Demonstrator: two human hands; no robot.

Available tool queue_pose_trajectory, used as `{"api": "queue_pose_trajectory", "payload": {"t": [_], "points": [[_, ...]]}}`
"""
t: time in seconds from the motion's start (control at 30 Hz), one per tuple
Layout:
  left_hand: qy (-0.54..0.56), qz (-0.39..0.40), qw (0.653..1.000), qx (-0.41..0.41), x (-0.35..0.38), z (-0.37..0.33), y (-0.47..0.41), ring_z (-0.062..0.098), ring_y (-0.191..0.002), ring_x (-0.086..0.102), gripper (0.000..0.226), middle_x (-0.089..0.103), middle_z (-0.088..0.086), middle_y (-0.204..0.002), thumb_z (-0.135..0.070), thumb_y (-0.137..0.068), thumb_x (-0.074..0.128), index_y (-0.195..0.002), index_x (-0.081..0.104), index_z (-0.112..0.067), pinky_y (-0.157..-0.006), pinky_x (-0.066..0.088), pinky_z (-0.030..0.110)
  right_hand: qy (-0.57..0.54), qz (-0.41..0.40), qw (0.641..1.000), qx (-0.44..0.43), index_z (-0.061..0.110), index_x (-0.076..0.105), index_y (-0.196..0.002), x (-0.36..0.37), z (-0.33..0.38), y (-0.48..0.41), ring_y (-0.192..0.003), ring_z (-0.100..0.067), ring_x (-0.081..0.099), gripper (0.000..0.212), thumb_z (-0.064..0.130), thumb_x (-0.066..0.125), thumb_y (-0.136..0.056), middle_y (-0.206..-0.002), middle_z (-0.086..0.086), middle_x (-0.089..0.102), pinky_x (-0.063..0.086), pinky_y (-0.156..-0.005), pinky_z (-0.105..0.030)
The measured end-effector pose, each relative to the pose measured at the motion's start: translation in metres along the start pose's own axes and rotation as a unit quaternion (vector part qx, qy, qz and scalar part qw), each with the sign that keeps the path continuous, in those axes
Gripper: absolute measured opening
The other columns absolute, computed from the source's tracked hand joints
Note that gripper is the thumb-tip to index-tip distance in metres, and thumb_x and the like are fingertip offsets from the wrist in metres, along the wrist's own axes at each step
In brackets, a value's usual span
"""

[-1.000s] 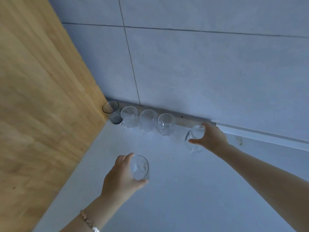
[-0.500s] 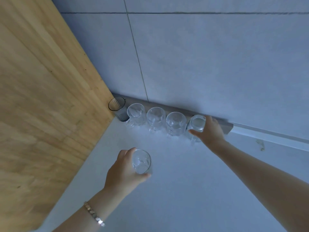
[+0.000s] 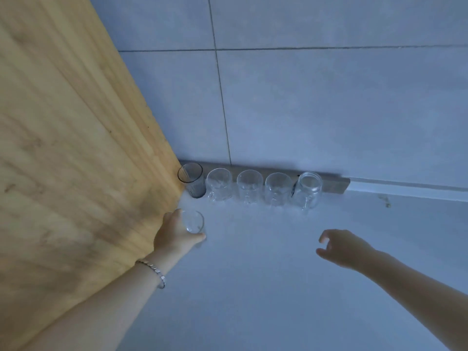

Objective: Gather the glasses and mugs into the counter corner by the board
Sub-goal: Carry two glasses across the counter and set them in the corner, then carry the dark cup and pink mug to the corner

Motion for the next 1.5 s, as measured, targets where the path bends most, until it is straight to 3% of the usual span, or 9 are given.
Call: {"api": "queue_pose_trajectory", "payload": {"t": [0.2, 0.73, 0.9, 1.0, 1.13, 1.17, 1.2, 1.27, 1.5], "points": [[-0.003, -0.019, 0.998, 0.064, -0.014, 0.018, -0.065, 0.030, -0.077, 0.064, 0.029, 0.061, 0.005, -0.073, -0.026, -0.052, 0.079, -0.067, 0.057, -0.014, -0.056, 0.044, 0.023, -0.038, -0.026, 0.998, 0.039, 0.023, 0.057, -0.118, 0.019, 0.027, 0.039, -0.117, -0.015, 0.054, 0.031, 0.036, 0.052, -0.090, -0.120, 0.004, 0.063, 0.042, -0.097, -0.027], [-0.157, -0.047, 0.981, 0.103, 0.006, 0.019, -0.054, 0.039, -0.127, 0.035, 0.092, 0.031, 0.024, -0.141, -0.048, -0.079, 0.065, -0.139, 0.021, 0.005, -0.103, 0.038, 0.043, -0.069, -0.015, 0.994, 0.088, 0.022, 0.057, -0.119, 0.048, 0.050, 0.075, -0.114, -0.016, 0.057, 0.031, 0.035, 0.051, -0.091, -0.122, 0.003, 0.061, 0.044, -0.095, -0.027], [-0.286, 0.033, 0.920, 0.265, 0.031, -0.038, 0.002, 0.033, -0.134, 0.033, 0.062, 0.030, 0.014, -0.145, -0.035, -0.088, 0.053, -0.139, 0.029, -0.009, -0.107, 0.034, 0.041, -0.045, 0.013, 0.993, 0.108, 0.022, 0.051, -0.126, 0.050, 0.029, 0.090, -0.123, -0.018, 0.050, 0.037, 0.035, 0.049, -0.091, -0.130, 0.001, 0.056, 0.040, -0.100, -0.029], [-0.278, 0.180, 0.899, 0.288, 0.070, -0.080, 0.047, 0.029, -0.107, 0.059, 0.022, 0.061, 0.009, -0.114, -0.029, -0.089, 0.046, -0.100, 0.054, -0.012, -0.082, 0.045, 0.033, -0.055, 0.033, 0.990, 0.127, 0.022, 0.049, -0.129, 0.050, -0.001, 0.111, -0.125, -0.019, 0.048, 0.040, 0.035, 0.049, -0.091, -0.134, 0.000, 0.052, 0.039, -0.101, -0.030], [-0.272, 0.271, 0.866, 0.319, 0.128, -0.148, 0.124, 0.030, -0.070, 0.048, 0.028, 0.047, 0.006, -0.062, -0.029, -0.083, 0.047, -0.060, 0.039, -0.017, -0.053, 0.030, 0.024, -0.094, 0.049, 0.980, 0.168, 0.021, 0.047, -0.131, 0.052, -0.064, 0.160, -0.125, -0.020, 0.048, 0.041, 0.034, 0.050, -0.091, -0.137, -0.001, 0.048, 0.039, -0.099, -0.030], [-0.270, 0.280, 0.858, 0.336, 0.142, -0.166, 0.146, 0.010, -0.072, 0.031, 0.033, 0.044, 0.010, -0.058, -0.029, -0.083, 0.047, -0.055, 0.032, -0.018, -0.049, 0.024, 0.024, -0.105, 0.048, 0.977, 0.179, 0.021, 0.047, -0.131, 0.052, -0.083, 0.173, -0.126, -0.020, 0.048, 0.042, 0.034, 0.050, -0.091, -0.138, -0.001, 0.047, 0.039, -0.100, -0.030], [-0.271, 0.287, 0.847, 0.357, 0.157, -0.187, 0.170, 0.040, -0.093, 0.058, 0.036, 0.043, 0.012, -0.056, -0.028, -0.083, 0.047, -0.053, 0.029, -0.018, -0.048, 0.021, 0.024, -0.114, 0.044, 0.974, 0.191, 0.021, 0.047, -0.131, 0.053, -0.106, 0.189, -0.126, -0.020, 0.048, 0.043, 0.034, 0.050, -0.091, -0.139, -0.001, 0.046, 0.039, -0.101, -0.031], [-0.274, 0.303, 0.819, 0.403, 0.186, -0.227, 0.223, 0.025, -0.052, 0.038, 0.037, 0.036, 0.004, -0.052, -0.025, -0.083, 0.046, -0.051, 0.029, -0.017, -0.046, 0.019, 0.024, -0.124, 0.039, 0.967, 0.218, 0.020, 0.047, -0.132, 0.057, -0.156, 0.225, -0.126, -0.020, 0.048, 0.044, 0.035, 0.050, -0.091, -0.139, -0.001, 0.046, 0.040, -0.101, -0.033], [-0.287, 0.326, 0.733, 0.524, 0.296, -0.346, 0.421, 0.022, -0.067, 0.040, 0.023, 0.044, 0.001, -0.063, -0.022, -0.081, 0.047, -0.059, 0.040, -0.017, -0.053, 0.027, 0.025, -0.151, 0.051, 0.940, 0.301, 0.005, 0.045, -0.134, 0.080, -0.353, 0.374, -0.125, -0.028, 0.048, 0.047, 0.031, 0.044, -0.095, -0.140, -0.010, 0.047, 0.042, -0.103, -0.040]]}}
Point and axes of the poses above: each hand's wrist, its own y-axis away from the middle knuckle, its own x-axis out of the palm, z = x × y, the point moved 7 cm from there along -y, towards the middle knuckle
